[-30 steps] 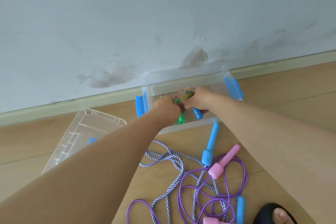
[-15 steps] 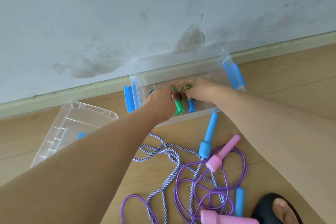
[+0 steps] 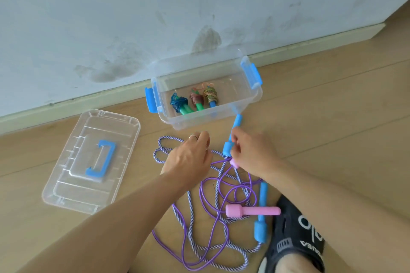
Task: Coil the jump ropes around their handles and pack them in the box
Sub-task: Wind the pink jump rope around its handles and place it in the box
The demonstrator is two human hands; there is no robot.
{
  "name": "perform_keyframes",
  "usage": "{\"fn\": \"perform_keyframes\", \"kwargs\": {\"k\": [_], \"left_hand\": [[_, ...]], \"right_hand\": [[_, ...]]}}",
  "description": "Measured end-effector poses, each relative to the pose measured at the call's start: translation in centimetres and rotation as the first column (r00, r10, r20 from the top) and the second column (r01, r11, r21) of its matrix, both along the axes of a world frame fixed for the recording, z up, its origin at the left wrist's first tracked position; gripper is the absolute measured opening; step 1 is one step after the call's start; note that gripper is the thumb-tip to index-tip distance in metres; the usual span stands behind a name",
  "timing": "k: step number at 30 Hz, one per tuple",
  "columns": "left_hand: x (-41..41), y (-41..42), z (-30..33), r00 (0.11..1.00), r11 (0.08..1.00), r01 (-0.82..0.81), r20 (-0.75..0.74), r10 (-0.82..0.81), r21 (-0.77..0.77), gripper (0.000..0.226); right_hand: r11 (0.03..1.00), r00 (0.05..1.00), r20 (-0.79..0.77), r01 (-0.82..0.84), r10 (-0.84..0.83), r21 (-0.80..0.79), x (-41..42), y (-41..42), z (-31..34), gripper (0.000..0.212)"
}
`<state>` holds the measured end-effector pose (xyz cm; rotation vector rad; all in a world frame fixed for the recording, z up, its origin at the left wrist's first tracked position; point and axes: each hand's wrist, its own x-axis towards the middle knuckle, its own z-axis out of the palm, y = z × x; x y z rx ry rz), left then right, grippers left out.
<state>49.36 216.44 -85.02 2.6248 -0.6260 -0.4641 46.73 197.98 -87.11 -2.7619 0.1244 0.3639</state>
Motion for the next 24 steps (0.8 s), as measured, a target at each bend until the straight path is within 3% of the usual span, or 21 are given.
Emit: {"fn": "perform_keyframes", "kwargs": {"k": [3, 6, 9, 15, 18, 21, 24], "left_hand": [[-3.1, 1.5, -1.8, 0.959, 0.982, 0.107, -0.277, -0.060, 0.158, 0.024], [-5.4, 2.0, -3.0, 0.910, 0.972, 0.117, -0.413, -0.024, 0.201, 0.036], [-7.7, 1.2, -3.7, 0.904, 0.944, 0.253, -0.400, -0.152, 0.212, 0.046], [-10.6, -3.2, -4.7, 0.871, 0.923, 0.335, -0.436, -0.227, 0.187, 0.034], [-11.2, -4.3, -5.7, 0.880, 0.887, 0.400, -0.366, -0.302, 0.230, 0.040], [-11.3, -4.8, -6.9, 0.881, 0.849, 0.451, -0.291, -0.373, 0.275, 0.046], [-11.1, -4.9, -8.0, 0.865, 0.818, 0.498, -0.234, -0.444, 0.288, 0.039]], "right_hand": [[0.958, 0.948, -0.248, -0.242, 0.200, -0.154, -4.3, -0.1, -1.1, 0.036], [0.933, 0.961, -0.178, -0.253, 0.212, -0.254, -5.8, 0.0, -1.7, 0.050], [0.901, 0.963, -0.122, -0.268, 0.240, -0.341, -5.2, 0.3, -2.4, 0.046], [0.857, 0.942, -0.252, -0.312, 0.222, -0.409, -3.0, -0.2, -3.7, 0.032], [0.848, 0.937, -0.271, -0.322, 0.221, -0.422, -2.9, -0.5, -4.5, 0.035], [0.833, 0.926, -0.293, -0.351, 0.240, -0.427, -2.7, -1.0, -4.9, 0.025], [0.819, 0.895, -0.377, -0.393, 0.237, -0.418, -2.7, -1.6, -4.9, 0.033]]}}
